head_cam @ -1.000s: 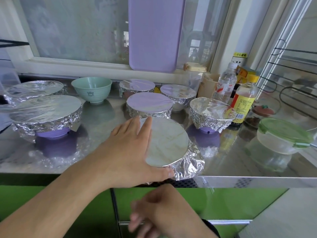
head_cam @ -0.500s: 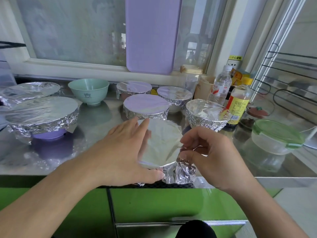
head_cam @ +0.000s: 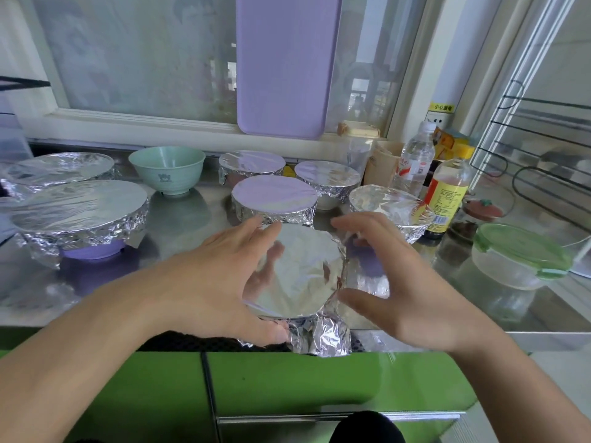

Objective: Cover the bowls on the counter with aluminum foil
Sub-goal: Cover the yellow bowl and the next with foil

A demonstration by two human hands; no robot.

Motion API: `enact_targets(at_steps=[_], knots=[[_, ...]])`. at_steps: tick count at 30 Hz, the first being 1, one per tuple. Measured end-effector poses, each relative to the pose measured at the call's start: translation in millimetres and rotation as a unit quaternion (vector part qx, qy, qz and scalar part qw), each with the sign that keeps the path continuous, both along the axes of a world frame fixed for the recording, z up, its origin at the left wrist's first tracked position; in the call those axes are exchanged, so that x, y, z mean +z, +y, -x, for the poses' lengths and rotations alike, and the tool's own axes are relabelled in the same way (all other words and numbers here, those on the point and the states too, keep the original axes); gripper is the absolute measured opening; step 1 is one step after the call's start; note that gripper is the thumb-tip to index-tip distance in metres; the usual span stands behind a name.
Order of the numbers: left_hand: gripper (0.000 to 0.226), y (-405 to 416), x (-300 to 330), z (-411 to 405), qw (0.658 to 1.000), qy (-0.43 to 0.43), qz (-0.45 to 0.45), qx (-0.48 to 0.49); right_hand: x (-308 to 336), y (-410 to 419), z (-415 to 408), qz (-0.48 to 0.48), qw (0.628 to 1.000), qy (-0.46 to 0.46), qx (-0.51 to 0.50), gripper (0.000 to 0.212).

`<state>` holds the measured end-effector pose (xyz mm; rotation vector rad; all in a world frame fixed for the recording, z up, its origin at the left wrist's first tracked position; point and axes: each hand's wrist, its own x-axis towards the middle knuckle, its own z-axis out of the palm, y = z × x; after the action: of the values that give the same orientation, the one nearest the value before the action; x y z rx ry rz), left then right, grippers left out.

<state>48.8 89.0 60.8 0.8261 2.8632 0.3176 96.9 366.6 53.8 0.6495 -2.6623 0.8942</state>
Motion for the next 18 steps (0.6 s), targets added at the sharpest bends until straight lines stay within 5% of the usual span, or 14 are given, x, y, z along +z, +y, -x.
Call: enact_targets(at_steps=[4, 9, 18], knots=[[0.147, -2.2, 7.9, -4.9, 1.000, -0.009, -0.007, -0.017, 6.7, -11.4, 9.3, -0.006, 0.994, -0.099, 0.052, 0.079], [0.146, 18.5, 3.8, -25.7, 0.999, 0.023, -0.023, 0.034, -9.5, -31.9, 21.4, -0.074, 0.995, -0.071, 0.016, 0.061], [0.140, 23.3, -7.3, -15.2, 0.995, 0.079, -0.002, 0.060, -8.6, -37.1, 27.0, -0.100, 0.990, -0.093, -0.025, 0.063]])
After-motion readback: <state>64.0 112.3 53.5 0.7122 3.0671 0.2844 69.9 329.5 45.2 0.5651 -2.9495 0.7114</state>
